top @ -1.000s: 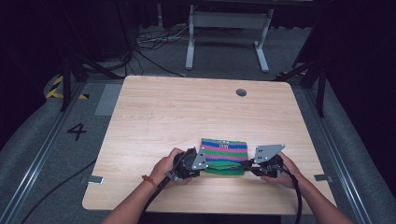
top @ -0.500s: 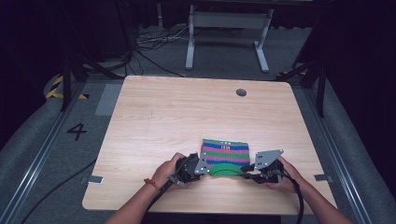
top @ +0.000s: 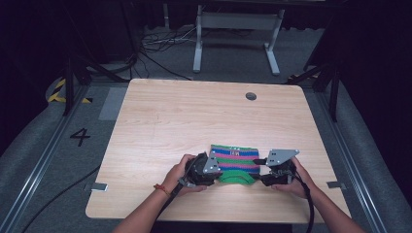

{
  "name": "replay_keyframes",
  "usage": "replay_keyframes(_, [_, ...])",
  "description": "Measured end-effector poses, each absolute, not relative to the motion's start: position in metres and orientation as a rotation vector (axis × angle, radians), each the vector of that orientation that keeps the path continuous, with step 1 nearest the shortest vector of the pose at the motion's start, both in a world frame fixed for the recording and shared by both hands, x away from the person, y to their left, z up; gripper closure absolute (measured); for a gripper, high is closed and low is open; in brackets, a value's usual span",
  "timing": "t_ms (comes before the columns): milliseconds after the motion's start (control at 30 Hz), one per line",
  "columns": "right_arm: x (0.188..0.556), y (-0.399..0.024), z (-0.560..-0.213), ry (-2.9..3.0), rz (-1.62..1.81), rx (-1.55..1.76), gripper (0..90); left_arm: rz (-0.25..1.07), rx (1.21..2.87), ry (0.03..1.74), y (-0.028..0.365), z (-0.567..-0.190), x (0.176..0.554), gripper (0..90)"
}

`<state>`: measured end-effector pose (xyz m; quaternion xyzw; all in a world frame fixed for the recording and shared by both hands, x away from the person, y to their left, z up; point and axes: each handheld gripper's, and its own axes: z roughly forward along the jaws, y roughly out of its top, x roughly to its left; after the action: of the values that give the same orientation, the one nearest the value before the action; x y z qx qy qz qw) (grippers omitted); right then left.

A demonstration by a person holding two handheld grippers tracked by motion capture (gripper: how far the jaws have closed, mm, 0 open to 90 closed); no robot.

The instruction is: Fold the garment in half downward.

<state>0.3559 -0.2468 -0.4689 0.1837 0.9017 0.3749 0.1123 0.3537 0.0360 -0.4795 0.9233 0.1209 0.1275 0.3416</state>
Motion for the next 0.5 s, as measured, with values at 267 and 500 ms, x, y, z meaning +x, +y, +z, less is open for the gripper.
replay_keyframes(267, [0.363,-0.246,-0.489,2.665,1.056,0.618,40.0,0.258,2.349,0.375,0.039,-0.492,0.359,55.2])
replay_keyframes(500, [0.376,-0.245,-0.492,2.648,1.057,0.666,38.4,0.261,2.297,0.42,0.039,-0.497,0.367,54.6])
